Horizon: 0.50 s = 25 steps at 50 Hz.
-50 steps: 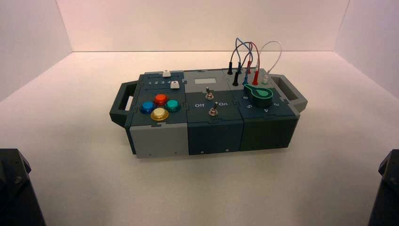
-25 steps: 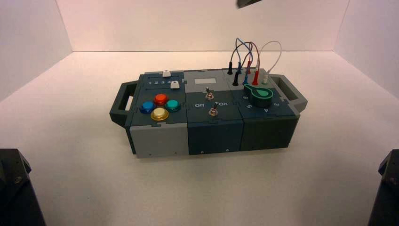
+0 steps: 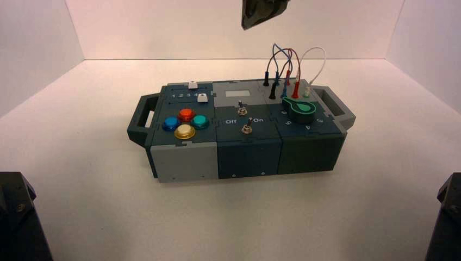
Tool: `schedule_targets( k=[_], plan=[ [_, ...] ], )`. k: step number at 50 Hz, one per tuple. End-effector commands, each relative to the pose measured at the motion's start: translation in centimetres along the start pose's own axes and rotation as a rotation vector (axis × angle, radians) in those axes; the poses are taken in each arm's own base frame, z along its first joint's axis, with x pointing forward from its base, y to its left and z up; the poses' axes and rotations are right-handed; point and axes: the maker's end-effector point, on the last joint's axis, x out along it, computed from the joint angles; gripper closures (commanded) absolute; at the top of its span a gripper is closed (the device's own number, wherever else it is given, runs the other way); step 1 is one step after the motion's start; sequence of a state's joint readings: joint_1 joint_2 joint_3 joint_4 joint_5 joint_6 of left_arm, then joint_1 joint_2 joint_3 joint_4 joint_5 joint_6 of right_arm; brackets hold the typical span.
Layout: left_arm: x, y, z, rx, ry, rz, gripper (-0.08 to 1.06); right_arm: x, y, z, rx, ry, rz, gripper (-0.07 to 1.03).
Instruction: Move the top slider to position 4.
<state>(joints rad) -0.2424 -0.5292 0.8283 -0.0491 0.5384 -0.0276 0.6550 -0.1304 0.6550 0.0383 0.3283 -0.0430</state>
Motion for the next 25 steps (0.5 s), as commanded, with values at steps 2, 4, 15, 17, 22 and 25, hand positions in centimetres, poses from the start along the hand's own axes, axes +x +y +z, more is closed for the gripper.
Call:
schedule_targets(
  k=[2,4,15,17,22,25],
  plan=[
    [1.7,-0.9,0.9,0.002,0.013,-0.017,1.01,-0.1,0.4,1.4,-0.004,-0.032,0.008,0.98],
    [2.5,-1.1,0.7,-0.004,0.031,-0.021,1.00,0.0,0.4,1.3,-0.002,-0.029,0.008,0.99],
    [5.3,-1.8,-0.6,-0.037,0.123,-0.030,1.01,0.5,0.4,0.9,0.007,-0.023,0.008,0.99],
    [5.7,-2.1,-0.8,-0.046,0.136,-0.033,1.01,0.5,0.4,1.0,0.007,-0.024,0.008,0.99],
    [6.3,-2.5,-1.0,-0.055,0.151,-0.039,1.01,0.5,0.5,0.9,0.007,-0.023,0.010,0.98],
    [6.6,-2.7,-1.1,-0.057,0.155,-0.042,1.01,0.6,0.5,0.9,0.009,-0.021,0.010,0.99]
  ],
)
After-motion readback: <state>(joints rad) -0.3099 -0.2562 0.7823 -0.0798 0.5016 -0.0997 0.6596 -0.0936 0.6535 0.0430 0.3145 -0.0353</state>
